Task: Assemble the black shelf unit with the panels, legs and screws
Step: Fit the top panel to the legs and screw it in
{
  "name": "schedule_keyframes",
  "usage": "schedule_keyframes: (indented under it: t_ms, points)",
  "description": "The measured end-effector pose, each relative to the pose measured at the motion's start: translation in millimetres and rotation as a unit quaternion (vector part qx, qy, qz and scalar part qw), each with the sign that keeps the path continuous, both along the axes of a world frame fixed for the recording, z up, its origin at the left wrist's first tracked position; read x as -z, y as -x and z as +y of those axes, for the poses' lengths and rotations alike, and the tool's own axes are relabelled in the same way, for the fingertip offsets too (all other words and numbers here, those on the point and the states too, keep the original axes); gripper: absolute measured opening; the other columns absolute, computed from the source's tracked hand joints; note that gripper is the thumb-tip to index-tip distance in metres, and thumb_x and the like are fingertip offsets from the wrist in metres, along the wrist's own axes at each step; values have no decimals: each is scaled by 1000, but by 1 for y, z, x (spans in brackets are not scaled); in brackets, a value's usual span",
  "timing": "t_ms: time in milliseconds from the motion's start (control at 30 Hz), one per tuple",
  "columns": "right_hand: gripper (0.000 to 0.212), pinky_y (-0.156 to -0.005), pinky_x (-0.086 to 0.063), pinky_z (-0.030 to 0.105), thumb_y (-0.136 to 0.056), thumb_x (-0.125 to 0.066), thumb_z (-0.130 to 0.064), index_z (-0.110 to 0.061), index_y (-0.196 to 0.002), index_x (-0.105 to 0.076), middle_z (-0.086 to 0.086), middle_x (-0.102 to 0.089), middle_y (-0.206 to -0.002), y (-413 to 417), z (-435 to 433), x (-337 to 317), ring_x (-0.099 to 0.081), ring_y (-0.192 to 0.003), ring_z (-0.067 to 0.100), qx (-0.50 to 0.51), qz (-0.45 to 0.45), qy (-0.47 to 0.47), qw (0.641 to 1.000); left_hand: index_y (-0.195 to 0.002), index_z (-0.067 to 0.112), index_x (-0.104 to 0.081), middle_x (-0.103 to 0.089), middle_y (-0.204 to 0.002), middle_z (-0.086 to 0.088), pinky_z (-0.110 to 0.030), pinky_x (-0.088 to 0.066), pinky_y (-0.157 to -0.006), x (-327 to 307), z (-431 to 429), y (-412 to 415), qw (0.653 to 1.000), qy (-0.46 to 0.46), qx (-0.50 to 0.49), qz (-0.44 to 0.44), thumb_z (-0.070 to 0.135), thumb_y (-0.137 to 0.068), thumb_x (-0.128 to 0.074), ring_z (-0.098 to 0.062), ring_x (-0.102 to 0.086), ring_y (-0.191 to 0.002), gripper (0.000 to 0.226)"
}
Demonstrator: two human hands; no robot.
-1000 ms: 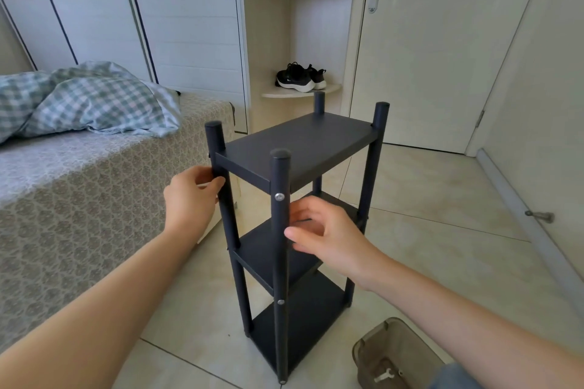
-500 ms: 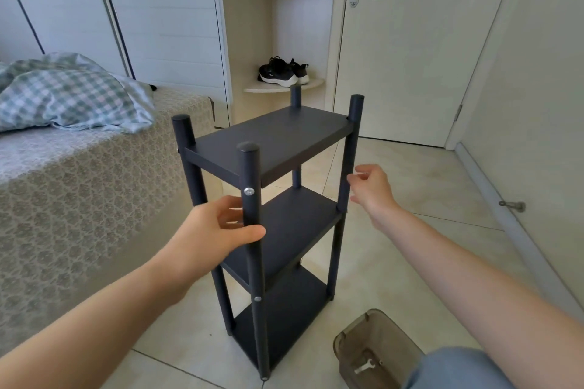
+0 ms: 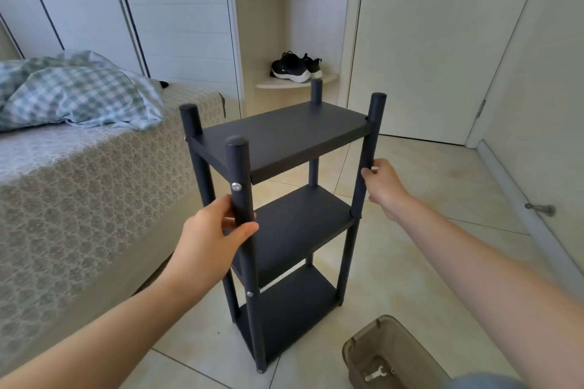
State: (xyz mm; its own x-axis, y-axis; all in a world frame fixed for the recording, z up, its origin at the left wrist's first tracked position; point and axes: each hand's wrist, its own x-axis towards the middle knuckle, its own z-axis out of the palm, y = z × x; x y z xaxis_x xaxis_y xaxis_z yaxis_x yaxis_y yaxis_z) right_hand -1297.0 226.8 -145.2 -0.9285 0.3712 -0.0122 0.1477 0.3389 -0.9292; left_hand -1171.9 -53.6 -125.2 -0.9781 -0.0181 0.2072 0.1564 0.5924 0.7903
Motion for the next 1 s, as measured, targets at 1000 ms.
schedule_keyframes:
  t_ms: [1000]
  points:
    - [24, -70, -58, 20, -94, -63, -18, -20, -114, -51, -7, -56, -110, -127, 1, 11, -62, -95, 12, -62, 3, 53, 997, -137, 8, -47, -59, -126, -20, -51, -46, -94, 4, 6, 89, 981, -62, -184, -8, 16, -105, -40, -43, -53, -116, 33]
